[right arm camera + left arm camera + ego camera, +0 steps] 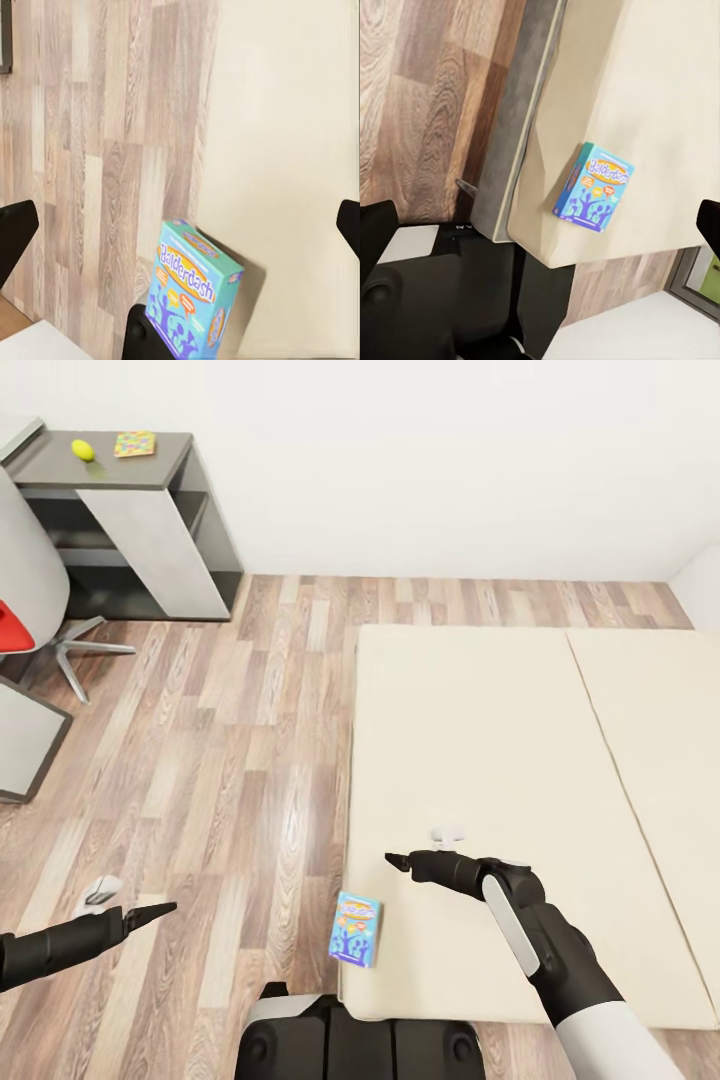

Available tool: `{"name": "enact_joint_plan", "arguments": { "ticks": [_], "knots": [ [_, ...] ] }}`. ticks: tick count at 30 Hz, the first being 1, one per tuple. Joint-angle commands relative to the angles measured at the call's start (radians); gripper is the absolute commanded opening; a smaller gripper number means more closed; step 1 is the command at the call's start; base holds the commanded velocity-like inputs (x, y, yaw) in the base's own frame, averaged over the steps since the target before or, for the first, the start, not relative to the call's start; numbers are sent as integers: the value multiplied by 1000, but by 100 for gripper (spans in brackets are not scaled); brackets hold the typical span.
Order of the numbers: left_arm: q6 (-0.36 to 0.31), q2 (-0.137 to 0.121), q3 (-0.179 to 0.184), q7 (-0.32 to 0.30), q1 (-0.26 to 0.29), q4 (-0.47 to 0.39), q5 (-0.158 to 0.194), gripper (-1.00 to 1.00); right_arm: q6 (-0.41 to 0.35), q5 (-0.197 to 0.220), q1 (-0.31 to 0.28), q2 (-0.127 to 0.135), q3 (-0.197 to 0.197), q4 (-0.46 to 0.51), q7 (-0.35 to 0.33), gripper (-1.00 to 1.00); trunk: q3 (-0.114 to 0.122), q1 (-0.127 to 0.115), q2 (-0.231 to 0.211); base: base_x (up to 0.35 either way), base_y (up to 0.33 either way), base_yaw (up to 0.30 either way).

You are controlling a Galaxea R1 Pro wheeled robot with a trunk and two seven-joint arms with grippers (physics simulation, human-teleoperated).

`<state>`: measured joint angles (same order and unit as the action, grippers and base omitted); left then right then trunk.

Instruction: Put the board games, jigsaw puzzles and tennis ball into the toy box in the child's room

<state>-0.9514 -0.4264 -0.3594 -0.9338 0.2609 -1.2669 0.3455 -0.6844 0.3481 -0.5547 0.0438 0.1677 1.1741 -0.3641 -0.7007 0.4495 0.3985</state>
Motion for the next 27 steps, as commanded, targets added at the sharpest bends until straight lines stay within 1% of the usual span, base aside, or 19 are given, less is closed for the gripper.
{"name": "enact_joint_plan", "arguments": {
  "ticks": [1, 7, 19, 27],
  "knots": [
    [-4, 0, -1, -3, 0, 0, 0, 100, -4, 1, -1, 1, 1, 1, 0, 100, -1, 1, 2, 0, 0, -101],
    [-4, 0, 0, -3, 0, 0, 0, 100, -4, 0, -1, 1, 1, 1, 0, 100, -1, 1, 2, 0, 0, -48],
    [-4, 0, 0, -3, 1, 0, 0, 100, -4, -1, -1, 0, 1, 1, 1, 100, -1, 1, 2, 0, 0, -7],
    [-4, 1, 0, -3, 0, 0, 0, 100, -4, -4, -1, -3, 1, 1, 1, 100, 5, 1, 2, 0, 0, 0]
  ]
}}
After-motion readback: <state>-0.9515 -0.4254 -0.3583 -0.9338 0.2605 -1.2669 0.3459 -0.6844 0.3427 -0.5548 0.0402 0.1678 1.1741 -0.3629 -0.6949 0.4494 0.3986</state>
